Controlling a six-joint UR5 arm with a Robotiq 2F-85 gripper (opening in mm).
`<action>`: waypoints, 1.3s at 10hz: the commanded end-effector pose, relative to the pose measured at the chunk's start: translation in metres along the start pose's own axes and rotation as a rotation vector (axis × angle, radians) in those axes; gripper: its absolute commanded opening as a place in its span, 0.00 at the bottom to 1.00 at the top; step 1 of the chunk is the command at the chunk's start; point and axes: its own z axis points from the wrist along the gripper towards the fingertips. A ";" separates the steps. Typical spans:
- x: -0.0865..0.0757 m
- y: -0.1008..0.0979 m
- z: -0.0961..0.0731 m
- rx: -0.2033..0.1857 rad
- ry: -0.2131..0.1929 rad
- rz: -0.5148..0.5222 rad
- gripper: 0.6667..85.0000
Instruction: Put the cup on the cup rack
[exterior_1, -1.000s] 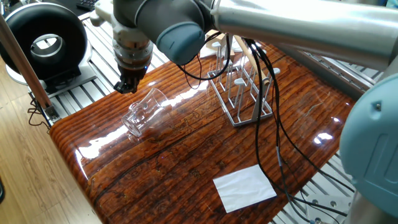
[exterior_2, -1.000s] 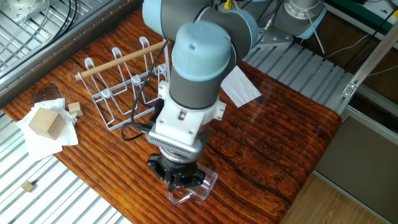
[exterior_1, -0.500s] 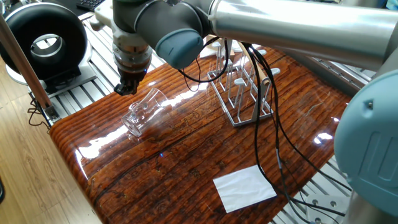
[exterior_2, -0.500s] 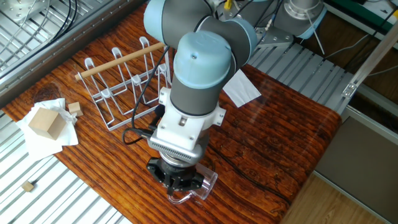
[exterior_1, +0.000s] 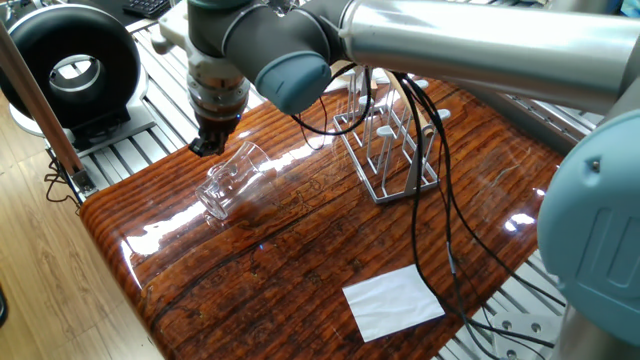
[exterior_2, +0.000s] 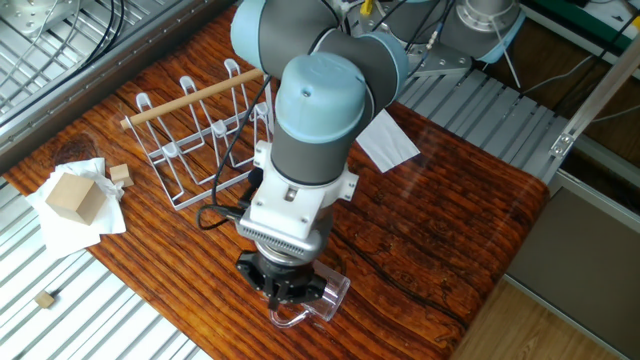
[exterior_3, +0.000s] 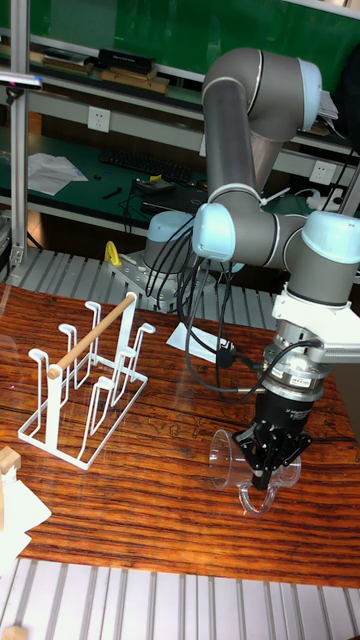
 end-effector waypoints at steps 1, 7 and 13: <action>0.011 0.003 0.001 -0.022 0.014 0.012 0.00; 0.027 0.003 -0.004 -0.040 0.037 -0.010 0.00; 0.039 0.005 -0.016 -0.067 0.045 -0.024 0.00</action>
